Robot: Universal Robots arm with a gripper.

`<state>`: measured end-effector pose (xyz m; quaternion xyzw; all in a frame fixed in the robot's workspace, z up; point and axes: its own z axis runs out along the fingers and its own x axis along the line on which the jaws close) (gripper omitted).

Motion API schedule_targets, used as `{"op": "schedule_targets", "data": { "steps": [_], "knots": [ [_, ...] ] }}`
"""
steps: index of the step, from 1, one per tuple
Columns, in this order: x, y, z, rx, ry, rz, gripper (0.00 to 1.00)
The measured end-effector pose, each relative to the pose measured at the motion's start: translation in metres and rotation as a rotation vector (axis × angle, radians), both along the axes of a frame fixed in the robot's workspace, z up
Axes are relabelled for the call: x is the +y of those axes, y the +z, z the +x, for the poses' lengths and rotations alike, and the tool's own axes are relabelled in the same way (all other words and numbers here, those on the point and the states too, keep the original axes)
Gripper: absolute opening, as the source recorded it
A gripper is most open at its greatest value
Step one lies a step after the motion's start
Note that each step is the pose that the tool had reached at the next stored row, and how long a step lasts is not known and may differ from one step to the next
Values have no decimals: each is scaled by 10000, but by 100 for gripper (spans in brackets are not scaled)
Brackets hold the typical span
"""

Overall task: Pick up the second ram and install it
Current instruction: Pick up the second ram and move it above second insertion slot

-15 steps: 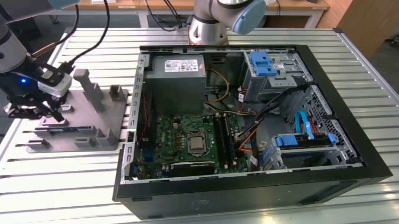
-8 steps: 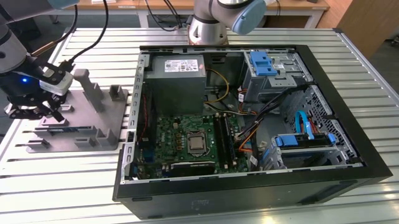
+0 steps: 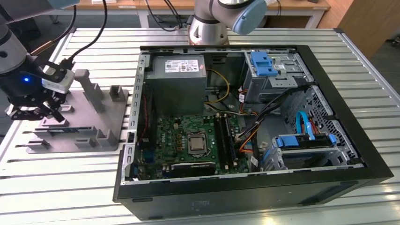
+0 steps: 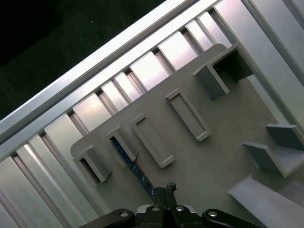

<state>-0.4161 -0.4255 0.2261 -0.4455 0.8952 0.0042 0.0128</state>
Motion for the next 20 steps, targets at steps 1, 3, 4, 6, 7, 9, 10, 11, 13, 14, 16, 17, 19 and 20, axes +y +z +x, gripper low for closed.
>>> {"op": "schedule_targets", "data": {
  "steps": [1, 3, 4, 6, 7, 9, 10, 11, 13, 14, 16, 17, 19, 20],
  "knots": [
    [0, 0, 0, 0, 82, 0, 10],
    [0, 0, 0, 0, 219, -2, 10],
    [0, 0, 0, 0, 278, -4, 10],
    [0, 0, 0, 1, 399, -6, 10],
    [0, 0, 0, 0, 460, -6, 10],
    [0, 0, 0, 0, 583, -6, 10],
    [0, 0, 0, -1, 643, -5, 10],
    [0, 0, 0, 0, 710, -6, 10],
    [0, 0, 0, 0, 832, -6, 10],
    [0, 0, 0, 0, 891, -6, 10],
    [0, 0, 0, 0, 1012, -5, 10],
    [0, 0, 0, 0, 1078, -6, 10],
    [0, 0, 0, 0, 1206, -6, 10],
    [0, 0, 0, 0, 1269, -6, 10]
  ]
}}
